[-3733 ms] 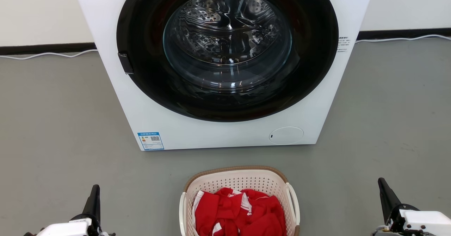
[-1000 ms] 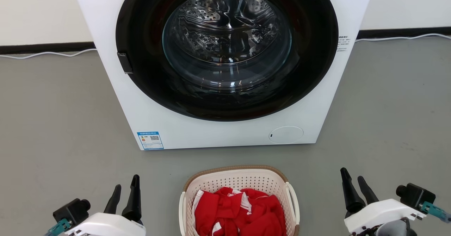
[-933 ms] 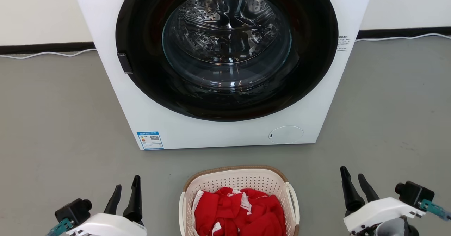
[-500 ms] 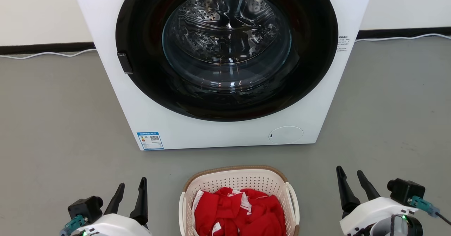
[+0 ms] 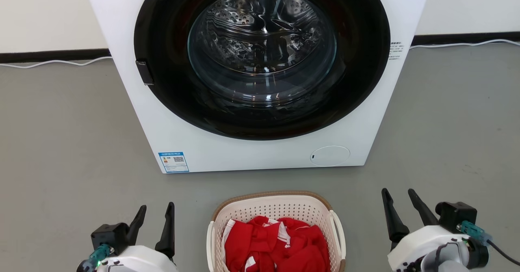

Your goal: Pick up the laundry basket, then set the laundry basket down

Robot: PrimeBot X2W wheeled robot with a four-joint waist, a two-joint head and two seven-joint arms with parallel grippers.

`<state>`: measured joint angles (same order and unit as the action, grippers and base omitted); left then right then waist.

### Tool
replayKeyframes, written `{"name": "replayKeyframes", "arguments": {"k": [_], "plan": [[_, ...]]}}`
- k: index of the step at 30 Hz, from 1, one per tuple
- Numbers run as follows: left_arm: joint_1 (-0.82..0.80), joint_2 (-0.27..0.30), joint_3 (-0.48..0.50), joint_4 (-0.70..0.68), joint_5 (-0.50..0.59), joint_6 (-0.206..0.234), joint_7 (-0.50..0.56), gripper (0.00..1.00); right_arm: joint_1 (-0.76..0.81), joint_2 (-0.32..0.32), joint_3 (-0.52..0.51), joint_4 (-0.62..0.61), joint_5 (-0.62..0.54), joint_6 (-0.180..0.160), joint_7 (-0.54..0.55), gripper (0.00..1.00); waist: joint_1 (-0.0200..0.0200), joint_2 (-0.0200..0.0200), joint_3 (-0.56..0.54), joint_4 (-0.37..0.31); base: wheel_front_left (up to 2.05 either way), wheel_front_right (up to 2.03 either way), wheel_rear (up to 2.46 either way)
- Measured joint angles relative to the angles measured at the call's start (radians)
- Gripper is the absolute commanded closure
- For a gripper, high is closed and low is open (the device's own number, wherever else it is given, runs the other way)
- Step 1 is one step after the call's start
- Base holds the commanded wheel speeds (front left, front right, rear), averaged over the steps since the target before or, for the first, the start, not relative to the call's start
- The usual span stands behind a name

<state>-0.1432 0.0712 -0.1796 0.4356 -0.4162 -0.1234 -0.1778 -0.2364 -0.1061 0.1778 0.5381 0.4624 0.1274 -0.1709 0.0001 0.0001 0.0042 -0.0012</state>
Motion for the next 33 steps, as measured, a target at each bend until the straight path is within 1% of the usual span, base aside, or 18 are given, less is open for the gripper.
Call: {"name": "replayKeyframes", "arguments": {"k": [8, 12, 24, 33], "plan": [[-0.003, -0.005, 0.002, 0.002, 0.095, 0.0, -0.024, 0.0, -0.026, -0.001, -0.002, 0.024, -0.091, 0.0, -0.026, 0.0, 0.0, 0.0, 0.002, 0.003, 0.0, 0.0, 0.0], [-0.019, -0.013, 0.013, 0.005, 0.158, 0.0, -0.037, 0.0, -0.032, 0.0, -0.022, 0.039, -0.158, 0.0, -0.038, 0.0, 0.0, 0.0, 0.004, 0.001, 0.0, 0.0, 0.0], [-0.022, -0.025, 0.053, 0.005, 0.281, 0.0, -0.072, 0.0, -0.052, 0.012, -0.094, 0.045, -0.342, 0.0, -0.073, 0.0, -0.0001, 0.0, 0.007, 0.002, 0.0, 0.0, 0.0], [-0.022, -0.03, 0.062, 0.002, 0.286, 0.0, -0.072, 0.0, -0.051, 0.028, -0.119, 0.034, -0.375, 0.0, -0.077, 0.0, 0.0, 0.0, 0.005, 0.001, 0.0, 0.0, 0.0]]}}
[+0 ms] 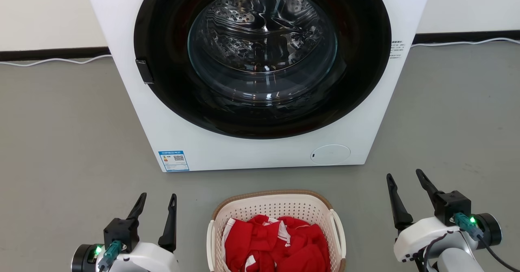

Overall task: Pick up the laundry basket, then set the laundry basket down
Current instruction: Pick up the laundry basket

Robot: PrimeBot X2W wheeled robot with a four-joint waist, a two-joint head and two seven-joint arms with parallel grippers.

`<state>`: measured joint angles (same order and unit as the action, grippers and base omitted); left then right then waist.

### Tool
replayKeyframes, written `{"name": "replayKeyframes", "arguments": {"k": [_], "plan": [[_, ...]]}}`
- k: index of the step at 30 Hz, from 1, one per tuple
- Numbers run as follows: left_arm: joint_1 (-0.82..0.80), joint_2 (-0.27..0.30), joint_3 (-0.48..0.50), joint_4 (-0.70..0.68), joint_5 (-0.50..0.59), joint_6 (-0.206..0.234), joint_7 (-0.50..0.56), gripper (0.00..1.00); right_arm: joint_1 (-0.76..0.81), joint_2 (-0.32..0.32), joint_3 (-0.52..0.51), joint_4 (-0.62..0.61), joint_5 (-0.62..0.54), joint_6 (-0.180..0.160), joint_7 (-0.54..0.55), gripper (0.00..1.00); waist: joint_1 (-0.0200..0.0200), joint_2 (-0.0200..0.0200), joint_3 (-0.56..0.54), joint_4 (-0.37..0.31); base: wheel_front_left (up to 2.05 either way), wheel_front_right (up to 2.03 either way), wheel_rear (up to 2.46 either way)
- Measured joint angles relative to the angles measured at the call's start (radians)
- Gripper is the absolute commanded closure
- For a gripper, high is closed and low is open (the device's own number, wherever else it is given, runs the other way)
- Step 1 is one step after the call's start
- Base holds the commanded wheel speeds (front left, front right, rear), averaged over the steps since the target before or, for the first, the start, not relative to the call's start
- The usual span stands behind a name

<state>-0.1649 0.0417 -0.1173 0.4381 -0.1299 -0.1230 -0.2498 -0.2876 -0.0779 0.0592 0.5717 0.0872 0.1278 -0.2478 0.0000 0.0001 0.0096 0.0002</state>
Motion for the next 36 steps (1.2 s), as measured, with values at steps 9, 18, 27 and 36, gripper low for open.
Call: {"name": "replayKeyframes", "arguments": {"k": [9, 18, 27, 36], "plan": [[0.0, -0.002, 0.006, 0.015, -0.002, 0.0, 0.0, 0.0, 0.001, 0.006, -0.007, -0.001, 0.0, 0.0, 0.0, 0.0, 0.0, 0.0, -0.002, 0.001, 0.0, 0.0, 0.0], [0.0, -0.002, -0.002, 0.023, -0.024, 0.0, 0.0, 0.0, 0.001, 0.008, -0.008, -0.001, 0.0, 0.0, 0.0, 0.0, 0.0, 0.0, 0.008, 0.003, 0.0, 0.0, 0.0], [-0.011, -0.002, -0.033, 0.015, -0.065, 0.0, 0.0, 0.0, -0.012, 0.011, -0.019, -0.016, -0.002, 0.0, 0.0, 0.0, -0.0001, 0.0, 0.085, 0.001, 0.0, 0.0, 0.0], [-0.083, -0.003, -0.047, 0.014, -0.083, 0.001, 0.0, 0.0, -0.08, 0.013, -0.036, -0.031, -0.009, 0.0, 0.0, 0.0, 0.0, 0.0, 0.211, -0.001, 0.0, 0.0, 0.0]]}}
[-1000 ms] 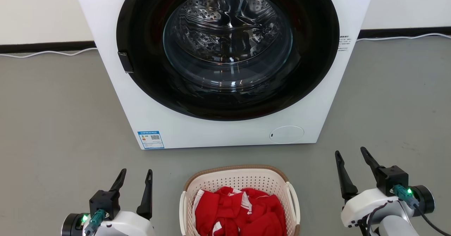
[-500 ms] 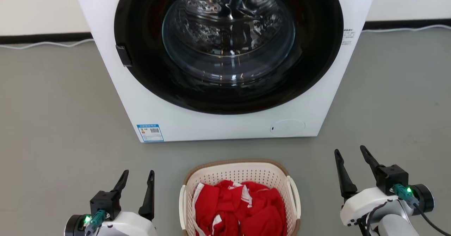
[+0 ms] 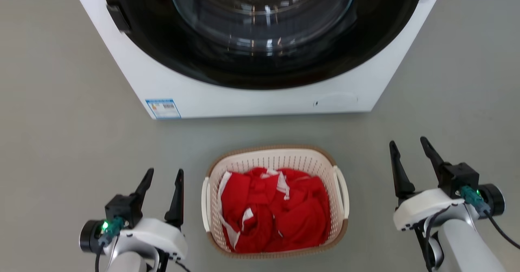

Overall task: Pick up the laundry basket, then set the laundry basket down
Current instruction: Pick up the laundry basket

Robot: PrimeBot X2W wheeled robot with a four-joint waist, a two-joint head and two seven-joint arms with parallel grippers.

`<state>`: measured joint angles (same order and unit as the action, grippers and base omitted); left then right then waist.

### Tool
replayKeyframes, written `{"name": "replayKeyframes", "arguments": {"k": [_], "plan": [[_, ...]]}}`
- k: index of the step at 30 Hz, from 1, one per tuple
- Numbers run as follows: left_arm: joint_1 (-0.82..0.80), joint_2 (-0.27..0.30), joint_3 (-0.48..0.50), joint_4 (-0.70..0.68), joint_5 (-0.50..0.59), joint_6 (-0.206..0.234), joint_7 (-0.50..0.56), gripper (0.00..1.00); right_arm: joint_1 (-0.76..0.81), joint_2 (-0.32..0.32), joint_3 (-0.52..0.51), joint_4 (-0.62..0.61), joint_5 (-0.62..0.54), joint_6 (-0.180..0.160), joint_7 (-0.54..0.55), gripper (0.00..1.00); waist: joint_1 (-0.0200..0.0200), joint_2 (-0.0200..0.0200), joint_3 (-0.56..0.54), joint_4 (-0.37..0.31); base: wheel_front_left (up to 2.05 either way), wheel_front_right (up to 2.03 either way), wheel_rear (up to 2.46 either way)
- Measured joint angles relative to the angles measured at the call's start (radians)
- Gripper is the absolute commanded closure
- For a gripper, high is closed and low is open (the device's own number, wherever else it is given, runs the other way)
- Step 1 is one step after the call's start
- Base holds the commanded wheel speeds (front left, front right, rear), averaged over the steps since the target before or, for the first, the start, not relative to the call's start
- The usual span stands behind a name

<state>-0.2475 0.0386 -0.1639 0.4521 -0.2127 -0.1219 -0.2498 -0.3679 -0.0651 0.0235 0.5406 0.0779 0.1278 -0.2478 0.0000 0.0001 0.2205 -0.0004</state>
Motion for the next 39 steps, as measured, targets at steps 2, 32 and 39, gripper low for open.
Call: {"name": "replayKeyframes", "arguments": {"k": [2, 32, 39], "plan": [[-0.018, 0.0, -0.003, 0.0, -0.009, 0.0, 0.0, 0.0, -0.014, 0.0, -0.002, -0.002, -0.003, 0.0, 0.0, 0.0, 0.0, 0.0, 0.032, 0.0, 0.0, 0.0, 0.0], [-0.322, -0.008, -0.053, 0.108, -0.068, 0.005, -0.003, 0.0, -0.265, 0.005, 0.058, -0.003, 0.002, 0.0, 0.0, 0.0, 0.0, 0.0, 0.508, -0.009, 0.0, 0.0, 0.0], [-0.361, -0.009, -0.071, 0.139, -0.092, 0.004, -0.007, 0.0, -0.295, 0.005, 0.066, 0.044, 0.016, 0.0, 0.0, 0.0, 0.0, 0.0, 0.552, -0.008, 0.0, 0.0, 0.0]]}}
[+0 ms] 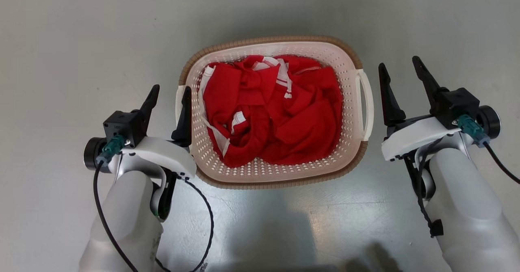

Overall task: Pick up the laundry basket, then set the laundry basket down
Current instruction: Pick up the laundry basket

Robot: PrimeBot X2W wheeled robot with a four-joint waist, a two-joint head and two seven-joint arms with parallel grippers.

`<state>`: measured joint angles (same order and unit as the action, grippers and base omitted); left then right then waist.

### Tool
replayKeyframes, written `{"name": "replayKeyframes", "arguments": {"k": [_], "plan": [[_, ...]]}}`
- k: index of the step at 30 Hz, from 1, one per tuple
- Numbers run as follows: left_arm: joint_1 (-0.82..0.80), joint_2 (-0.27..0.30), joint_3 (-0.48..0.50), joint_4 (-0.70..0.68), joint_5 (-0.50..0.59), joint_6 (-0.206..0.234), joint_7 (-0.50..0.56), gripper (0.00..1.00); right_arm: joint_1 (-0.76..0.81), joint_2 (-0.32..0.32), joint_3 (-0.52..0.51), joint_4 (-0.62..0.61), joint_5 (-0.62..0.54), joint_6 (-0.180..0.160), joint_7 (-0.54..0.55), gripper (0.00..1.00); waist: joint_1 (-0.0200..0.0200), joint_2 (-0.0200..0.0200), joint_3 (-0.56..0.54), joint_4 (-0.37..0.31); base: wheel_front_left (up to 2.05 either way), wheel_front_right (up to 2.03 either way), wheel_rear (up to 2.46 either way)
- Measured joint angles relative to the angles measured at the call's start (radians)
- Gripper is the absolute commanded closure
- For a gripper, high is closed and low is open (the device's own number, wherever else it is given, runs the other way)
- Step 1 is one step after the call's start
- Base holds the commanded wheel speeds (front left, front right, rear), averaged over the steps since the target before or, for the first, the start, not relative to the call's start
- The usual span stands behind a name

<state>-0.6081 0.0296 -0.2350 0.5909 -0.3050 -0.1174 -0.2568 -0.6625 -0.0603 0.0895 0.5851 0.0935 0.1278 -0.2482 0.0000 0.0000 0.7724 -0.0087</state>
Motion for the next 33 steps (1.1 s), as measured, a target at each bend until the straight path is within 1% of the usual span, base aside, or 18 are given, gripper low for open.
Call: {"name": "replayKeyframes", "arguments": {"k": [9, 13, 20, 26, 33], "plan": [[-0.055, 0.0, -0.021, 0.089, -0.017, -0.002, 0.0, 0.0, -0.044, -0.001, 0.031, 0.055, 0.024, 0.0, 0.0, 0.0, 0.0, 0.0, 0.043, -0.01, 0.0, 0.0, 0.0], [-0.086, -0.002, -0.043, 0.162, -0.035, -0.006, 0.0, 0.0, -0.053, -0.001, 0.054, 0.091, 0.05, 0.0, 0.0, 0.0, 0.0, 0.0, 0.052, -0.015, 0.0, 0.0, 0.0], [-0.142, -0.004, -0.064, 0.271, -0.038, -0.006, 0.0, 0.0, -0.088, -0.001, 0.11, 0.219, 0.113, 0.0, 0.0, 0.0, 0.0, 0.0, 0.062, -0.018, 0.0, 0.0, 0.0], [-0.171, -0.004, -0.07, 0.33, -0.042, -0.004, 0.0, 0.0, -0.137, -0.002, 0.145, 0.264, 0.145, 0.0, 0.0, 0.0, 0.0001, 0.0, 0.07, -0.016, 0.0, 0.0, 0.0], [-0.204, -0.005, -0.096, 0.393, -0.082, -0.004, 0.0, 0.0, -0.17, -0.002, 0.191, 0.332, 0.189, 0.0, 0.0, 0.0, 0.0, 0.0, 0.085, -0.014, 0.0, 0.0, 0.0]]}}
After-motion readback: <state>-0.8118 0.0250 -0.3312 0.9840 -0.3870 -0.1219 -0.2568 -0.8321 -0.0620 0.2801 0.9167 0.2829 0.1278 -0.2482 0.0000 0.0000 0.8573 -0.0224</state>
